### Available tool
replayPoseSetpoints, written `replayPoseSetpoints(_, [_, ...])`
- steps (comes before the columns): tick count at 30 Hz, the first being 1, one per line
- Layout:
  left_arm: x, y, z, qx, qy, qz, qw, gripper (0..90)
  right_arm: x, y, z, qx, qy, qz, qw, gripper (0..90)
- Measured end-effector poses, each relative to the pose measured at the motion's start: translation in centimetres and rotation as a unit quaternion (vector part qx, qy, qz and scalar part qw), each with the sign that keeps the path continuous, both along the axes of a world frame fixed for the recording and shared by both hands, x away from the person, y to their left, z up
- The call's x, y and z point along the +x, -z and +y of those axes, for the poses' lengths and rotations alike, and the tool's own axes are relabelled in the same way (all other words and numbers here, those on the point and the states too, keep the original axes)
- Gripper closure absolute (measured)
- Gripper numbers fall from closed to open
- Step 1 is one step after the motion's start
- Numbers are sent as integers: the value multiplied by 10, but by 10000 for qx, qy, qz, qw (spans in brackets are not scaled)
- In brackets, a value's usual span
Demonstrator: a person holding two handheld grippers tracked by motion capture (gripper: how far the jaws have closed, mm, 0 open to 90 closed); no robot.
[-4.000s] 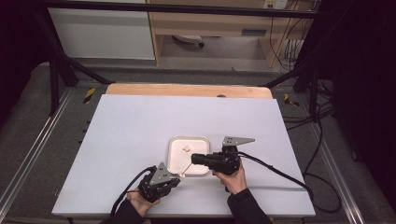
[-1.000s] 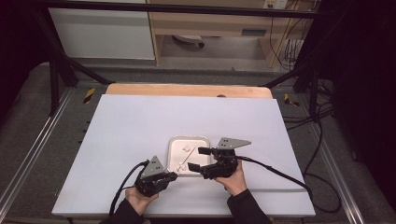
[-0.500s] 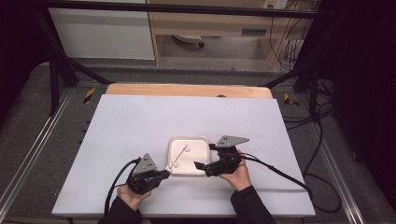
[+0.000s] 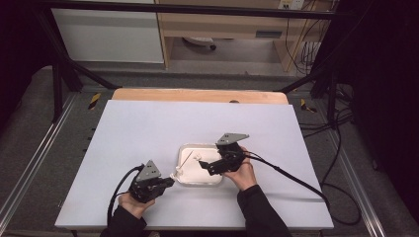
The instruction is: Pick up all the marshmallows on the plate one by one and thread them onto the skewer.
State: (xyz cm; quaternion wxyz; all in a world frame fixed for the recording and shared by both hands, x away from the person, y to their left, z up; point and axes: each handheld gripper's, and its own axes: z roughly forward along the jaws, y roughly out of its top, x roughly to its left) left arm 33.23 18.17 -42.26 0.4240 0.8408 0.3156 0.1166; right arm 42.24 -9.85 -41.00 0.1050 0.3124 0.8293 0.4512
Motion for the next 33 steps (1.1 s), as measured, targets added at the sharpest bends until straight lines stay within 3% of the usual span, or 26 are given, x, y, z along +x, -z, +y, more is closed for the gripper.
replayPoseSetpoints(9, [3,0,5,22,-87,42,10000,884,20,9,18,-435,37,138,9990,82])
replayPoseSetpoints(12, [4,0,6,7,-105,63,9999,883,25,11,25,-447,-17,163,9989,111])
replayPoseSetpoints(16, [4,0,7,-3,-106,77,9999,883,31,14,33,-514,-93,252,9983,199])
replayPoseSetpoints(19, [5,0,7,-10,-99,92,9999,883,35,17,36,-414,-135,353,9984,279])
replayPoseSetpoints(26, [6,1,7,-5,-98,133,9999,883,37,26,38,-643,-213,416,9968,452])
replayPoseSetpoints(33, [6,2,6,27,-69,137,9999,883,36,32,40,-730,-372,426,9957,551])
